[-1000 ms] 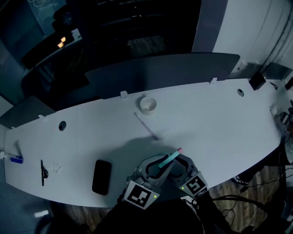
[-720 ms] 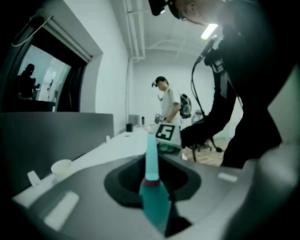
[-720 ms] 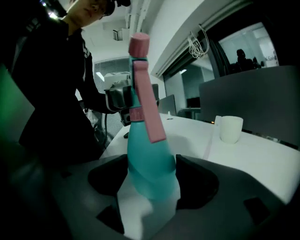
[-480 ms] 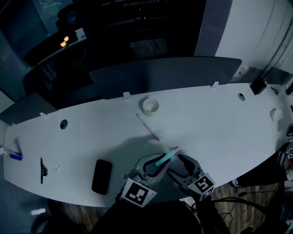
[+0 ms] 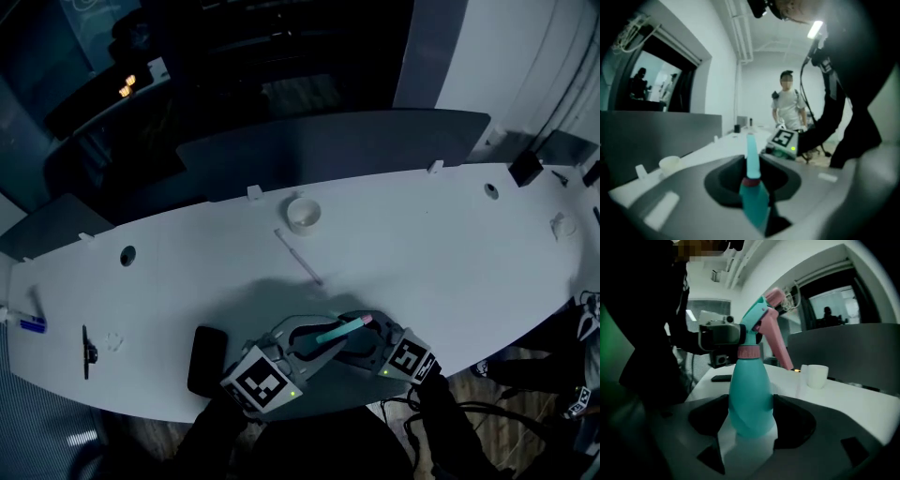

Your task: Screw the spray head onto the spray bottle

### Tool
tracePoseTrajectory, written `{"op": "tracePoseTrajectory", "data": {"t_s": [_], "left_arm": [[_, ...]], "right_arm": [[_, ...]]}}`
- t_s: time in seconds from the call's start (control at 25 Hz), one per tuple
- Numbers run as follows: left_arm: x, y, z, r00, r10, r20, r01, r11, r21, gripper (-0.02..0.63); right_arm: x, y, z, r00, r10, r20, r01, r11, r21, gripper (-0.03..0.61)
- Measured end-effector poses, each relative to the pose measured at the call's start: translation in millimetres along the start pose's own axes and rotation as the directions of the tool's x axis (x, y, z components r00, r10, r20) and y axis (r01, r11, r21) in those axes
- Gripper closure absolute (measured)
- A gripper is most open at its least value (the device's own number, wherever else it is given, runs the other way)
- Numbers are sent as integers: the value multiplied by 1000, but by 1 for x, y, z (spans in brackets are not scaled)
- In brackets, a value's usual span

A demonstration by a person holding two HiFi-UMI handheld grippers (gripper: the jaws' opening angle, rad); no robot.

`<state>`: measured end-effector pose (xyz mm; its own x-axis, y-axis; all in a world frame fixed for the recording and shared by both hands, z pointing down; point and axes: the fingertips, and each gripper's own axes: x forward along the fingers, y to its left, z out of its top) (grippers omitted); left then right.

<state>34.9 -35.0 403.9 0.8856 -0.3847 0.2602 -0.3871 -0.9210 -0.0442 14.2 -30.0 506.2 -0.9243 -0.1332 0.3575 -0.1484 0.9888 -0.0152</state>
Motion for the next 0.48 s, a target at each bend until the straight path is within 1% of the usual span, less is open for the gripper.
{"op": "tracePoseTrajectory", "data": {"t_s": [0.04, 0.08, 0.12, 0.16, 0.2, 0.24, 0.28, 0.32, 0.36, 0.4, 0.44, 0.48], "left_arm": [[-3, -1, -5, 998, -55, -44, 55, 998, 7, 523], [-4, -1, -7, 994, -79, -71, 81, 997, 13, 523], [-4, 2, -7, 995, -69, -74, 71, 997, 20, 523], [-4, 6, -5, 998, -28, -59, 29, 999, 21, 523], [-3, 10, -2, 999, 32, -33, -31, 999, 11, 523], [-3, 14, 0, 995, 97, -6, -97, 995, -11, 523], [-2, 18, 1, 987, 160, 16, -160, 987, -35, 523], [-2, 20, 1, 976, 218, 29, -216, 975, -56, 523], [-1, 21, 2, 963, 269, 37, -266, 962, -69, 523], [0, 23, 3, 948, 316, 42, -312, 947, -79, 523], [1, 24, 3, 932, 358, 47, -353, 931, -89, 523], [2, 26, 4, 918, 394, 53, -388, 916, -101, 523]], "right_arm": [[2, 2, -1, 997, 74, -20, -74, 997, -10, 275], [4, 1, -1, 992, 119, -42, -119, 993, -4, 275], [5, -1, 0, 991, 124, -59, -124, 992, 11, 273], [4, -4, 2, 994, 85, -63, -83, 996, 34, 273], [1, -8, 4, 999, 6, -50, -3, 998, 63, 273], [-4, -12, 6, 995, -100, -22, 102, 989, 107, 273], [-10, -14, 7, 977, -213, 12, 208, 964, 167, 273], [-14, -15, 9, 949, -314, 35, 298, 926, 231, 273], [-13, -14, 12, 920, -390, 36, 366, 888, 278, 273], [-9, -13, 14, 895, -447, 16, 422, 857, 296, 272], [-2, -14, 14, 870, -493, -21, 478, 832, 283, 265], [5, -17, 14, 844, -532, -63, 530, 810, 250, 252]]}}
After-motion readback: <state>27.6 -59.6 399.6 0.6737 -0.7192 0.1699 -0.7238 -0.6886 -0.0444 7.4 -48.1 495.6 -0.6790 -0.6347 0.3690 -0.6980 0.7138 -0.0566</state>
